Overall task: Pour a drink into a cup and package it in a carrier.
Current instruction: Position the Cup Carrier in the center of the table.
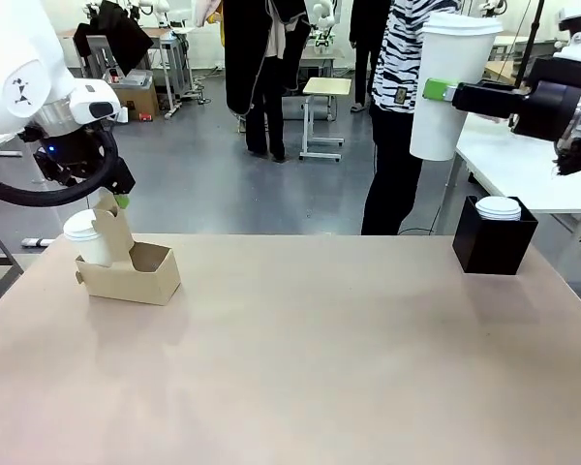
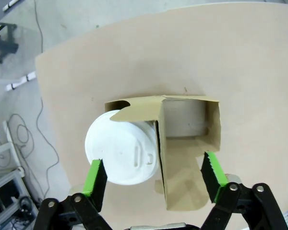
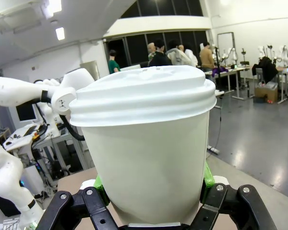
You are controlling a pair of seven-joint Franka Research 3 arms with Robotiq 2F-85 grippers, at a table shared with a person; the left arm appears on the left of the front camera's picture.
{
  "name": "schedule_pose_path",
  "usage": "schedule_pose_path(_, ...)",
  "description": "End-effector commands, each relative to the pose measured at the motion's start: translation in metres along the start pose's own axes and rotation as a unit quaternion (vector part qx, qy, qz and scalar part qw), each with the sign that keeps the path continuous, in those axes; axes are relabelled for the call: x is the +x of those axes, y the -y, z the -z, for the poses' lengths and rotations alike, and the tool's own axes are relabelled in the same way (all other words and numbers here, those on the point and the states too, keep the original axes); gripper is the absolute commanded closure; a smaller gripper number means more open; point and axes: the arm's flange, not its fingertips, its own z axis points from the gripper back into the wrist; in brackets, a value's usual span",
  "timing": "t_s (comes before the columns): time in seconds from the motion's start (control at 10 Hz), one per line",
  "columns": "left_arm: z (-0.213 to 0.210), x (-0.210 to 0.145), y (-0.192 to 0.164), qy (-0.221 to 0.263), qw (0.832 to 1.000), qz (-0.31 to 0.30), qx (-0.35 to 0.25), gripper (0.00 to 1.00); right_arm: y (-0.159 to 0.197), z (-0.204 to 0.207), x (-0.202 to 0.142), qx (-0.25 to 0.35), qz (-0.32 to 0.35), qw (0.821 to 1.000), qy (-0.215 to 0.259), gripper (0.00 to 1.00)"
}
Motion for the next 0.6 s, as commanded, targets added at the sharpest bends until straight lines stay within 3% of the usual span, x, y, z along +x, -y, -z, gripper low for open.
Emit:
schedule_pose_path(0.0, 0.0032, 0.0061, -0.0062, -0.001, 1.0, 0.003, 0.004, 0.6, 0.0006, 0.0034, 0.0029, 0.002, -0.01, 1.0, 0.015, 0.2)
schedule_pose_path(0.1, 0.0059, 0.0062, -0.007, -0.001, 1.0, 0.002, 0.004, 0.75, 0.0006, 0.0034, 0.0029, 0.002, -0.01, 1.0, 0.015, 0.2)
schedule_pose_path(0.2, 0.0061, 0.0059, -0.0058, 0.001, 1.0, 0.001, 0.007, 1.0, 0.0006, 0.0034, 0.0029, 0.002, -0.01, 1.0, 0.015, 0.2)
schedule_pose_path(0.5, 0.0017, 0.0063, -0.0048, 0.006, 1.0, 0.003, 0.007, 0.96, 0.0006, 0.0034, 0.0029, 0.002, -0.01, 1.0, 0.015, 0.2)
